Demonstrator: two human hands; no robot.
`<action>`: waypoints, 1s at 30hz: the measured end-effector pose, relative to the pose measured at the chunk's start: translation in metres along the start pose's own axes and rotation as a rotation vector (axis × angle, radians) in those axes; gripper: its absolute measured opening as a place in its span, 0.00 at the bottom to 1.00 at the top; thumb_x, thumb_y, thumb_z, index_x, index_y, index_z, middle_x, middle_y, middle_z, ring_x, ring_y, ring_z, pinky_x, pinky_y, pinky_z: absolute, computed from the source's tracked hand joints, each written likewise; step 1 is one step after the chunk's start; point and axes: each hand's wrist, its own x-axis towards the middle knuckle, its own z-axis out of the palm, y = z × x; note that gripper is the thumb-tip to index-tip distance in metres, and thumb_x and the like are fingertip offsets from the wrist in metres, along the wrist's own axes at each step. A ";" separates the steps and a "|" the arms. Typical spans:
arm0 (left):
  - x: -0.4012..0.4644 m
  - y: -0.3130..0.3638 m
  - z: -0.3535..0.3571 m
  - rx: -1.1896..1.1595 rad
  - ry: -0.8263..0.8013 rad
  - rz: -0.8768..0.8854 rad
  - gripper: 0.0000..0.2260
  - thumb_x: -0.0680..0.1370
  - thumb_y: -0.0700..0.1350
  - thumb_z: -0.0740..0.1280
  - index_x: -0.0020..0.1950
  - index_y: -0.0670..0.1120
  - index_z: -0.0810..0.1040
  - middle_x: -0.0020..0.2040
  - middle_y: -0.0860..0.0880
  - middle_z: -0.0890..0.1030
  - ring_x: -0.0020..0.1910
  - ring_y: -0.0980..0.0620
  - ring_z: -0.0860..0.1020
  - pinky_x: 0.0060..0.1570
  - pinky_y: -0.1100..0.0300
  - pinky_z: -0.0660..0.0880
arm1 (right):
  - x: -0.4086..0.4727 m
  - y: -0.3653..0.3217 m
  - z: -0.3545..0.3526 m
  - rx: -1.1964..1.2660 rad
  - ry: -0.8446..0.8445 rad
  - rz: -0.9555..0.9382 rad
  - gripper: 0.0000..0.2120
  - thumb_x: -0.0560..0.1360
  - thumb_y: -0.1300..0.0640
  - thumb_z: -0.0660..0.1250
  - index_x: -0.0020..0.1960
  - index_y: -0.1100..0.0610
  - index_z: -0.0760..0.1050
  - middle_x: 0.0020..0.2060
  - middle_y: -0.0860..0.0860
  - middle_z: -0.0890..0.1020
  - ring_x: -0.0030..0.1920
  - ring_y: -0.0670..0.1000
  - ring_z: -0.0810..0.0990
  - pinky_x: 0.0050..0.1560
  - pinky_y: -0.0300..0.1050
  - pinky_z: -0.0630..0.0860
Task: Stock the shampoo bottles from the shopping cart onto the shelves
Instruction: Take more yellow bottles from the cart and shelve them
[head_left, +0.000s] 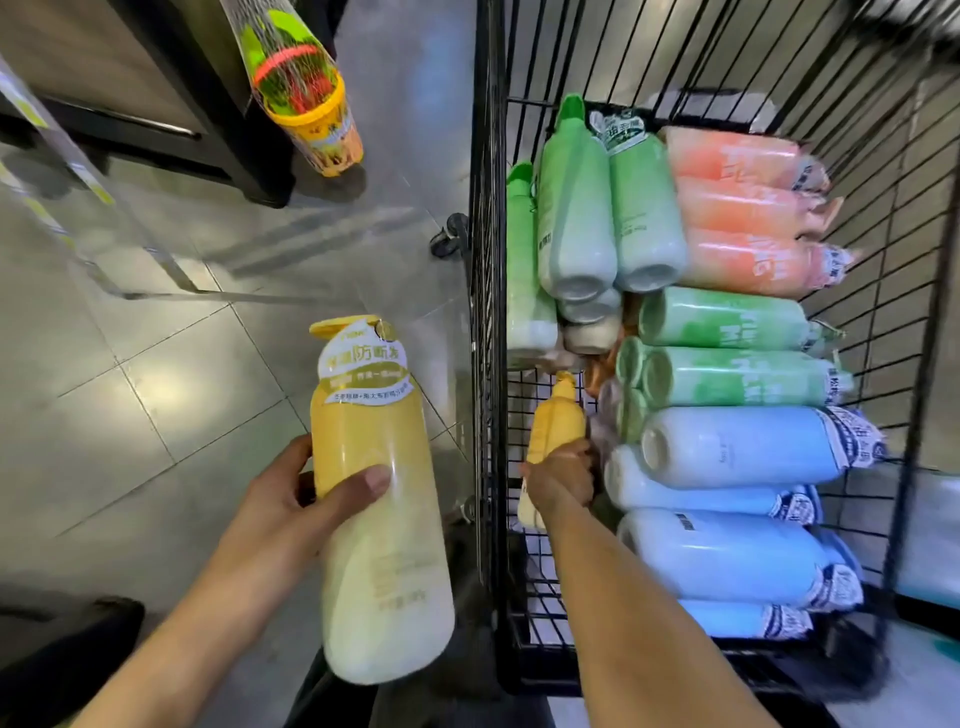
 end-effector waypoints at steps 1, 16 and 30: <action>0.000 -0.001 0.000 0.018 0.011 -0.008 0.33 0.53 0.64 0.69 0.55 0.52 0.77 0.44 0.50 0.85 0.41 0.53 0.84 0.44 0.53 0.78 | 0.001 0.000 0.002 -0.029 -0.017 0.009 0.40 0.74 0.51 0.69 0.76 0.62 0.50 0.67 0.60 0.70 0.64 0.61 0.73 0.60 0.52 0.72; -0.039 0.015 -0.006 0.077 -0.101 0.095 0.36 0.55 0.63 0.70 0.59 0.46 0.74 0.44 0.52 0.82 0.35 0.63 0.81 0.29 0.73 0.71 | -0.145 0.028 -0.090 0.242 -0.018 -0.314 0.25 0.63 0.44 0.76 0.56 0.47 0.72 0.48 0.48 0.81 0.46 0.52 0.80 0.45 0.46 0.75; -0.112 0.078 0.008 0.142 -0.498 0.362 0.30 0.53 0.61 0.71 0.52 0.53 0.74 0.45 0.54 0.83 0.39 0.62 0.82 0.33 0.71 0.75 | -0.291 0.111 -0.142 1.415 -0.284 -0.518 0.50 0.46 0.42 0.82 0.61 0.65 0.73 0.49 0.61 0.82 0.46 0.57 0.83 0.47 0.52 0.81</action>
